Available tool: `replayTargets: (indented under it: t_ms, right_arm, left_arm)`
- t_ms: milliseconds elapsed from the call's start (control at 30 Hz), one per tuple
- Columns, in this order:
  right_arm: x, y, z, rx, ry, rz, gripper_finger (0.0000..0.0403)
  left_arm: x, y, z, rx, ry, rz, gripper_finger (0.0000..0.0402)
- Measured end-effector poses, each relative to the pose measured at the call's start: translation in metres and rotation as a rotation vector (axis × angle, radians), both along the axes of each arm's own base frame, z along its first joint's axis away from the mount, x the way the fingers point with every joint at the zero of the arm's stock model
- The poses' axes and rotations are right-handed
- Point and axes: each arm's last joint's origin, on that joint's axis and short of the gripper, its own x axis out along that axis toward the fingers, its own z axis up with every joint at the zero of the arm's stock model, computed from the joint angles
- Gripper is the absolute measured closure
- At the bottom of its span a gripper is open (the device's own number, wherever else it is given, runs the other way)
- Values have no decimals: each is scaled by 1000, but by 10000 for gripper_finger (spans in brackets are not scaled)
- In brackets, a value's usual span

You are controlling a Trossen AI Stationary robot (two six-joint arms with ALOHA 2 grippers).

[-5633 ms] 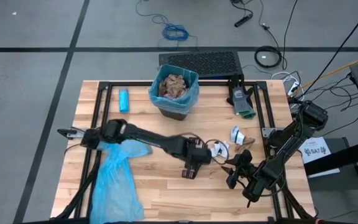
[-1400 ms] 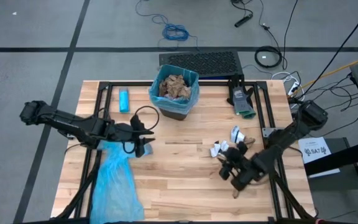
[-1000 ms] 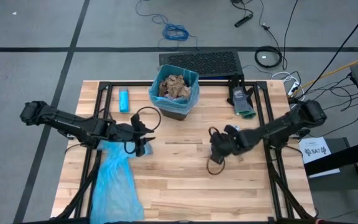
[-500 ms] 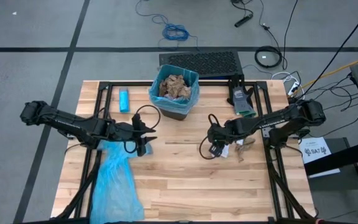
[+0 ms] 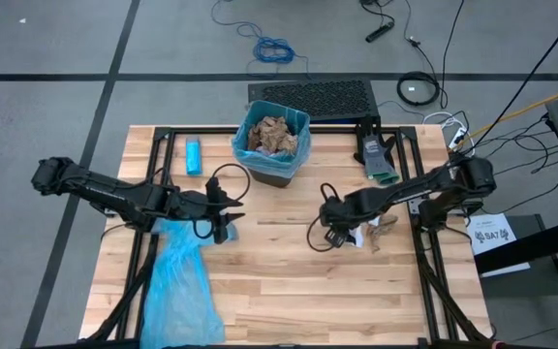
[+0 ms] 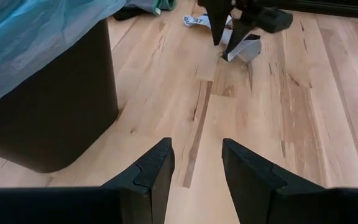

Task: Place trash/remove bag and relplace
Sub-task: Put the white paper into the trash bin

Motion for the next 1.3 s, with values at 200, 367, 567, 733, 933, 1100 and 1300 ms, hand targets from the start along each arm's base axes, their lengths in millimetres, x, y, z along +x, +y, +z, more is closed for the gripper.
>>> replayTargets:
  t_ms: [200, 367, 567, 733, 933, 1100, 1300]
  right_arm:
    - [2, 3, -11, 22, 45, 35, 358]
    - [1, 4, -4, 6, 21, 56, 395]
    - [-6, 2, 20, -29, -78, 47, 399]
    - [-12, 8, 38, 39, -161, 64, 395]
    - [-15, 28, 52, 121, -260, 183, 394]
    - [-15, 46, 54, 141, -304, 273, 389]
    - [-18, 57, 53, 134, -298, 324, 327]
  left_arm:
    - [0, 0, 1, -8, -8, 3, 260]
    - [0, 0, 1, -8, -8, 4, 260]
    - [0, 0, 1, -8, -8, 4, 260]
    - [0, 0, 1, -8, -9, 4, 260]
    - [0, 0, 0, -8, -8, 4, 260]
    - [0, 0, 0, -8, -8, 4, 260]
    - [0, 0, 1, -8, -8, 4, 260]
